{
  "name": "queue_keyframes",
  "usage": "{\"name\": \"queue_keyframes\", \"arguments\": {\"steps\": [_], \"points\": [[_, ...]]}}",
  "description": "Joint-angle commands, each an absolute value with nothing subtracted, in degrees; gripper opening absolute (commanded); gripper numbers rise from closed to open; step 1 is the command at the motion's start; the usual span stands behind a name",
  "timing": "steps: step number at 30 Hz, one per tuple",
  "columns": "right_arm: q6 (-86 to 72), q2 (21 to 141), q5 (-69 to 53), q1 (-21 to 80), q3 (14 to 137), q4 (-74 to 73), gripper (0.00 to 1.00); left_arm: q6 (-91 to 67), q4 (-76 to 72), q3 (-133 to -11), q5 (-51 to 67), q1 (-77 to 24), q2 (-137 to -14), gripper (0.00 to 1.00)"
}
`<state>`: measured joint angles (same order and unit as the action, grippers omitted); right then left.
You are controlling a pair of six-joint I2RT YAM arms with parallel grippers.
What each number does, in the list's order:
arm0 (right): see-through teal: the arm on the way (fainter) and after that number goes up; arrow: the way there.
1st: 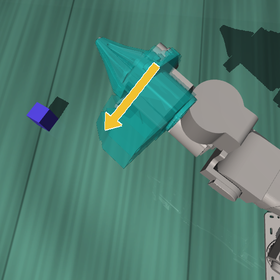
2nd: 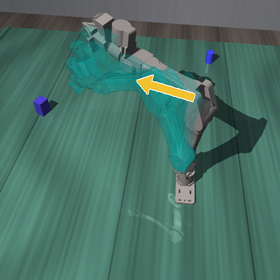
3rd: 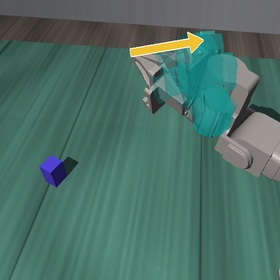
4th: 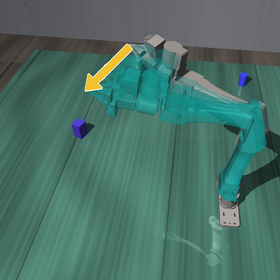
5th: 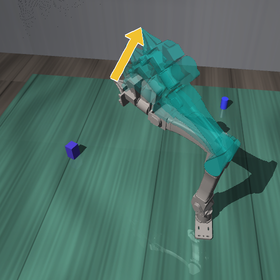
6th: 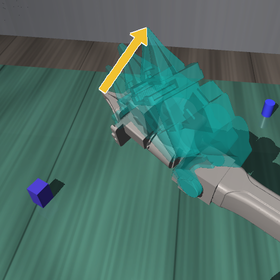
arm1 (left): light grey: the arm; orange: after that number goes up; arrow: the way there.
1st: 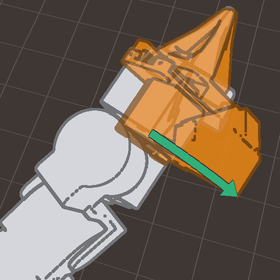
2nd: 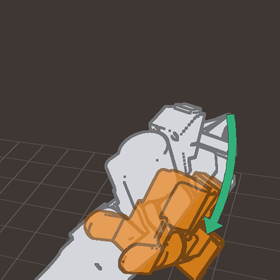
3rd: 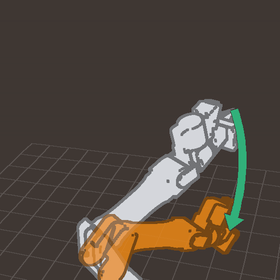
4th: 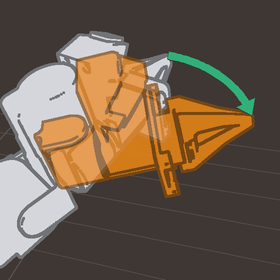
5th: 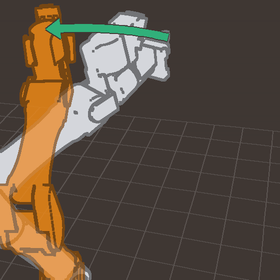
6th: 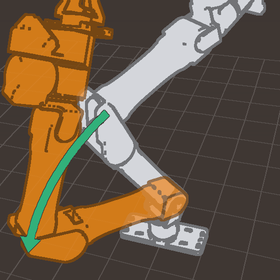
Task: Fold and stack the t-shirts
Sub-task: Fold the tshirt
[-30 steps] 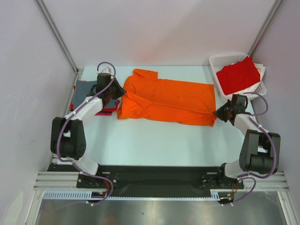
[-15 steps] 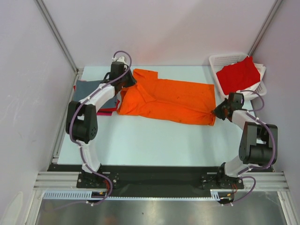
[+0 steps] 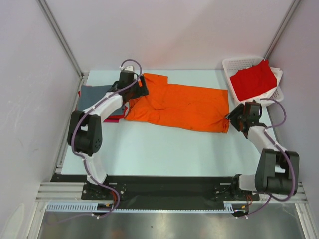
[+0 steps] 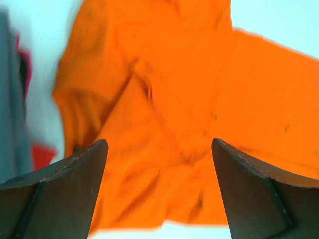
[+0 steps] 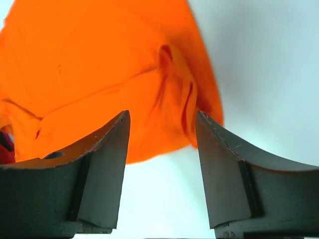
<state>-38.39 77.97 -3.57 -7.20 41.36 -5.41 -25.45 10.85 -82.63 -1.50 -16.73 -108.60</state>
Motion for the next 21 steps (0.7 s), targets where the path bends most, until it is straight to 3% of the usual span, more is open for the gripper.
{"name": "queue_keyframes", "arguments": {"steps": [1, 11, 21], "points": [[-40.6, 71.3, -0.4, -4.6, 36.9, -4.6, 0.59, -27.2, 8.3, -75.5, -6.1, -18.5, -95.3, 0.90], [-53.5, 59.9, 4.6, 1.9, 24.5, -1.9, 0.53, -39.9, 0.3, -47.0, -10.7, -20.1, -77.7, 0.88], [-61.7, 68.6, 9.9, 4.6, 23.7, 8.3, 0.50, -50.9, -12.4, -38.0, -9.7, -20.1, -80.9, 0.82]]}}
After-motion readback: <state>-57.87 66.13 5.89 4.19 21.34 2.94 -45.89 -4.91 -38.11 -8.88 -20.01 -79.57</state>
